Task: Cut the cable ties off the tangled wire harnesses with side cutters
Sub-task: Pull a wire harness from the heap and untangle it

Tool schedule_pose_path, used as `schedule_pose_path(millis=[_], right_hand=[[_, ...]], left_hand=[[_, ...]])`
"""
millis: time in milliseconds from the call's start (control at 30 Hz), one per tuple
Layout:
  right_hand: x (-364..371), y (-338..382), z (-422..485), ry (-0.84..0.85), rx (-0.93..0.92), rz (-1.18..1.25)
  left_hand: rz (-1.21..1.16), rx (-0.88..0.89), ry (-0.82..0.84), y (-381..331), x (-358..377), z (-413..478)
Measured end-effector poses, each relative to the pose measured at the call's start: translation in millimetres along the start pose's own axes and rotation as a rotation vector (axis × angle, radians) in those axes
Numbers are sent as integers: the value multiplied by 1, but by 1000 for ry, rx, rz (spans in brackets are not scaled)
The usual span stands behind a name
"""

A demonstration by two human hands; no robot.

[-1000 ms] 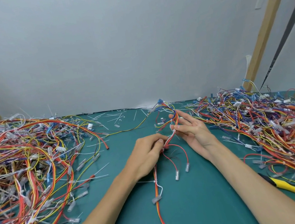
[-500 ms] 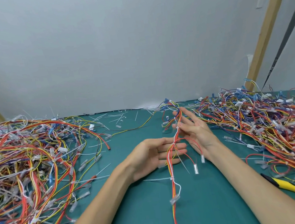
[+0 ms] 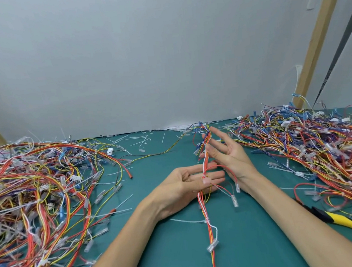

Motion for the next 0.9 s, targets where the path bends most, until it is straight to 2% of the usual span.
schedule_pose_path(millis=[333,633,900], right_hand=[[1,1,-2,39,51,11],[3,2,-2,76,92,-22],[4,5,-5,55,101,-4]], left_hand=[[30,-19,134,-1,7,-3],[30,-25,153,0,7,-3],[-8,-22,101,0,8,-3]])
Point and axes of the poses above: each hand's wrist, its own z-axis towards the middle knuckle, its own x-axis out of the palm, y = z × x, the point moved 6 cm from there along z, towards the middle knuckle, and after that the axes turned 15 degrees about y, right-handed, at the moved point
